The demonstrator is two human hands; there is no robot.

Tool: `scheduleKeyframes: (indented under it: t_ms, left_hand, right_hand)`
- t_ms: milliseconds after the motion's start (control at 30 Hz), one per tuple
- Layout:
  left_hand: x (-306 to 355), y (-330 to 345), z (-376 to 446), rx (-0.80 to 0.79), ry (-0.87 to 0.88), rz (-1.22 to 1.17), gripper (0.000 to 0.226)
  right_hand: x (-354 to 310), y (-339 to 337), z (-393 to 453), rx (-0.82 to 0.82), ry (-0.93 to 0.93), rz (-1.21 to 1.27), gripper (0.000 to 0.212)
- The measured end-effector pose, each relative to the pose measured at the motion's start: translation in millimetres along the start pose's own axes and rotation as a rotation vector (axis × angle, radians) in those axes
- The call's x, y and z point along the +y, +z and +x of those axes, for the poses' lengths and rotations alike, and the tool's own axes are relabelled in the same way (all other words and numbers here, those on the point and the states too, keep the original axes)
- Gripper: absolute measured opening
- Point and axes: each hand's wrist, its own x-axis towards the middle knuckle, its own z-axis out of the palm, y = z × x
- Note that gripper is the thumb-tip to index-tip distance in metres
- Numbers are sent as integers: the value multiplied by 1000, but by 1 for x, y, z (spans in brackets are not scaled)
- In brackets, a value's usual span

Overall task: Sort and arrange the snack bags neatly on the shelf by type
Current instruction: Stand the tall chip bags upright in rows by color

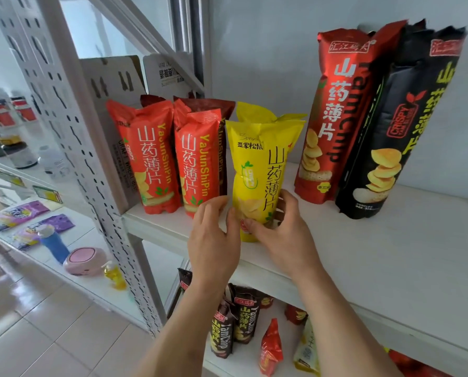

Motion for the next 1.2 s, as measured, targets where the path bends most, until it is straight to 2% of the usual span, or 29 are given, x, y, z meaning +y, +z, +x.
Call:
scheduleKeyframes:
  t_ms: [267,367,467,567,667,867,1000,1067,1200]
  left_hand:
    - [-8,-6,6,-35,67,-89,27]
    - [-4,1,3,-7,227,-91,28]
    - [7,12,-2,63,416,-82,23]
    - [22,24,-8,121,561,-120,19]
    - [41,37,-16,72,648,-182,19]
    - [78,85,-17,-93,514,-209,30]
    - [100,120,-4,-174,321,-219,39]
    - [112,135,4,-195,205,-226,41]
    - [115,163,26,-181,-25,-321,57]
  right_hand:
    - [-14,10,1,24,10,-88,67]
    - [-8,-6,-2,44,59,-121,66]
    - [-3,-33,-5,93,73,-179,77]
    - [-2,-59,-8,132,68,-231,70]
    - [1,-79,-9,163,75,-260,64]
    - [17,-126,1,297,102,-236,56]
    - [31,-158,17,415,64,-231,50]
    - [36,-169,28,451,47,-234,56]
    - [45,-180,53,433,78,-206,83]
